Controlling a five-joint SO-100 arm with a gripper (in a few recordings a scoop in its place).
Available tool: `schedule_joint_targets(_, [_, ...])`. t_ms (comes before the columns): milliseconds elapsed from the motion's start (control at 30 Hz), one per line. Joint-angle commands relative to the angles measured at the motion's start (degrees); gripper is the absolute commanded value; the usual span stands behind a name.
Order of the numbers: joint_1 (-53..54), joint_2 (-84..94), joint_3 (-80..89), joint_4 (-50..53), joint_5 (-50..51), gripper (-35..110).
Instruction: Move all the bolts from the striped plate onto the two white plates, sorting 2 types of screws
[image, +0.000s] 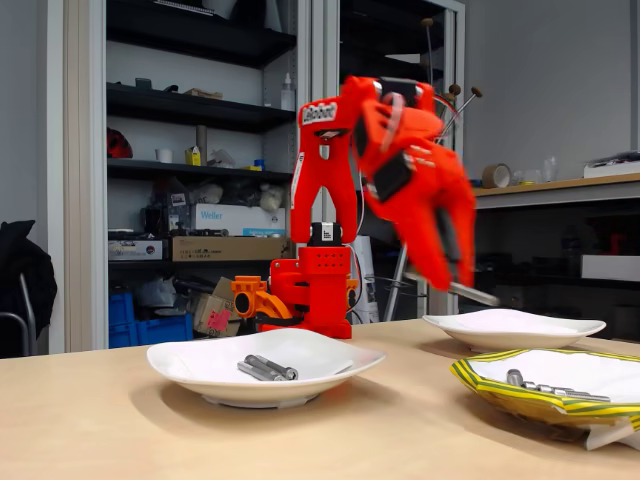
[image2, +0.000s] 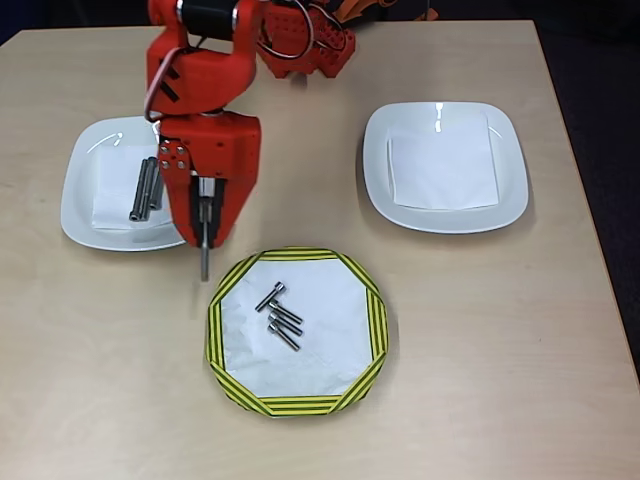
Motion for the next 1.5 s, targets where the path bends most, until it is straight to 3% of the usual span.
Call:
schedule_joint_targets(0, [6.2, 6.8, 4.7, 3.2, -1.6, 0])
schedule_joint_targets(300, [20.8, 10.0, 18.0, -1.7, -6.8, 0])
schedule_joint_targets(500, [22.9, 6.9, 18.3, -6.2, -7.9, 4])
schedule_joint_targets(767, [15.5, 8.5, 20.0, -10.5, -3.7, 9])
schedule_joint_targets(1033, [1.1, 5.1, 16.5, -19.3, 4.1, 10])
schedule_joint_targets(1467, [-13.3, -4.8, 11.7, -31.7, 7.0, 11])
